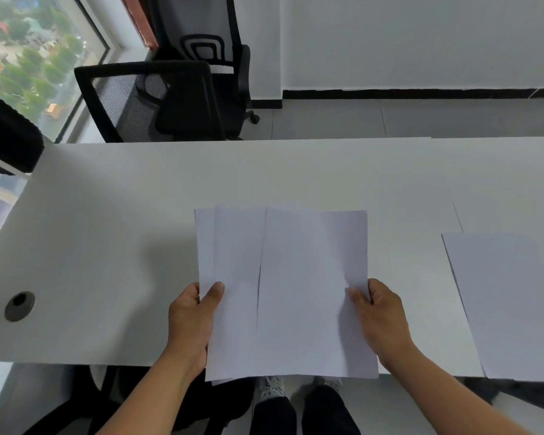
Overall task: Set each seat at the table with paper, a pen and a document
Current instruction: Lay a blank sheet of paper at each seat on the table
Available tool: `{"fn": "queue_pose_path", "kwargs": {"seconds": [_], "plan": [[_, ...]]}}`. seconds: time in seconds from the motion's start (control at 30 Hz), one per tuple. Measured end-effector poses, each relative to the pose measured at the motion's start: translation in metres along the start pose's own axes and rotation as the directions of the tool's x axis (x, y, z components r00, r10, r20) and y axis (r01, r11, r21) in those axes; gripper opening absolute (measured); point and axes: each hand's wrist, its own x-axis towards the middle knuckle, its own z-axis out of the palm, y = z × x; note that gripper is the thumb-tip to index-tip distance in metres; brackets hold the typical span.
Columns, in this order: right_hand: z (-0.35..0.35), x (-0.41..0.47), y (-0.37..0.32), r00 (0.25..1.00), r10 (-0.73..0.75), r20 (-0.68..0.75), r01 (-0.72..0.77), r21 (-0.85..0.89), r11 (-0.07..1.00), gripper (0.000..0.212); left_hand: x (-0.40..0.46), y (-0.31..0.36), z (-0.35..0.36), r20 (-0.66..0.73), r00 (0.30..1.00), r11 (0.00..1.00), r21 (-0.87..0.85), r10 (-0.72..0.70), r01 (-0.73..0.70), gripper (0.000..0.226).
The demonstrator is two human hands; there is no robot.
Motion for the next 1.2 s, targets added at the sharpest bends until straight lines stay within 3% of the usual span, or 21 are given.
{"fn": "queue_pose_path", "kwargs": {"seconds": [0.37,0.67,0.87,1.07,1.2], "plan": [[-0.005,0.023,0.020,0.996,0.034,-0.087,-0.051,-0.196,0.979,0.032,0.025,-0.001,-0.034,-0.062,0.998,0.999,0.033,-0.008,0.010,0.012],[-0.024,0.039,0.037,0.984,0.088,-0.154,-0.134,-0.320,0.938,0.031,0.033,0.002,-0.025,0.003,1.000,0.999,0.037,-0.031,0.031,0.012],[-0.018,0.039,0.028,0.987,0.105,-0.125,-0.146,-0.395,0.907,0.031,0.029,0.005,-0.010,0.054,0.998,0.999,0.024,-0.032,0.030,0.015],[-0.015,0.042,0.025,0.967,0.213,-0.142,-0.255,-0.441,0.861,0.027,0.021,0.009,0.005,0.105,0.994,0.999,0.017,-0.040,0.038,0.015],[-0.017,0.037,0.023,0.964,0.173,-0.200,-0.247,-0.446,0.860,0.040,0.017,0.015,0.013,0.134,0.991,1.000,0.017,-0.021,0.019,0.015]]}}
